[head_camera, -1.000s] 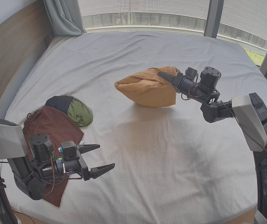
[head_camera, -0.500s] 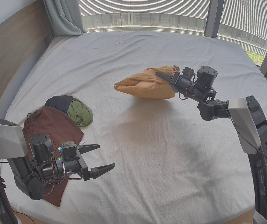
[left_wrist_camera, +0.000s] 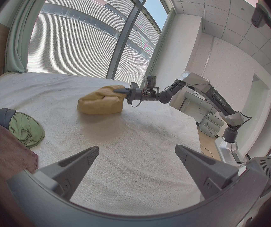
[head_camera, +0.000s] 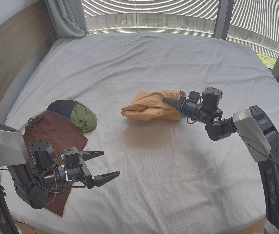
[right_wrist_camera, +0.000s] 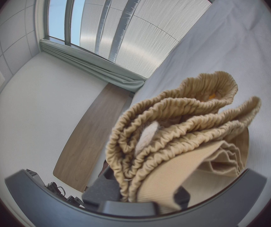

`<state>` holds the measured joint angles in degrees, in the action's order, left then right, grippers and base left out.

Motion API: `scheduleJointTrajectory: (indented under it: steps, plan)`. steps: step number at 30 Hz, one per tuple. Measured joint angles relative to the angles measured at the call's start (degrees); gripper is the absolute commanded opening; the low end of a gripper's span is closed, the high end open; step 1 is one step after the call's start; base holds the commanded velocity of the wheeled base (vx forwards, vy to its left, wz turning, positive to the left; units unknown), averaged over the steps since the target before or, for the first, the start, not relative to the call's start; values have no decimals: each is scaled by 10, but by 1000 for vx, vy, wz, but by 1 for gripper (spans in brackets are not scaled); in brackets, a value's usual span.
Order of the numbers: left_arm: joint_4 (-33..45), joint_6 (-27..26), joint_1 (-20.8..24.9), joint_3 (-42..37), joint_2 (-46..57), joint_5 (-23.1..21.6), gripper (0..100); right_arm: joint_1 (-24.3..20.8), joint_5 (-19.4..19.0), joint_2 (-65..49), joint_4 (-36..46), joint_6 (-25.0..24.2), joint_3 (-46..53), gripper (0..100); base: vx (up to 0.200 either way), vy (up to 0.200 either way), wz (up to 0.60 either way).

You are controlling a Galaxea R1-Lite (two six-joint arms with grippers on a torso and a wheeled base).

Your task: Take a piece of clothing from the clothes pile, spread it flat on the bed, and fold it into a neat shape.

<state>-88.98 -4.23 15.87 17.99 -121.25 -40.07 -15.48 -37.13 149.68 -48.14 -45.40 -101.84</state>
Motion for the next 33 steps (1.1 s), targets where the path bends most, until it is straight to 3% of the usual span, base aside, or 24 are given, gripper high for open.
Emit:
scheduleJointTrajectory:
  steps: [10, 29, 30, 33]
  plan:
    - [0, 0, 0, 1, -1, 0, 100, -12, 4, -20, -105, 10, 155, 0, 0, 0, 0]
    - [0, 0, 1, 1, -2, 0, 100, -26, 6, 29, -175, 11, 210, 0, 0, 0, 0]
    - [0, 0, 2, 1, -2, 0, 100, -26, 6, 30, -175, 11, 211, 100, 0, 0, 0]
    - [0, 0, 2, 1, -2, 0, 100, -26, 6, 31, -175, 11, 214, 100, 0, 0, 0]
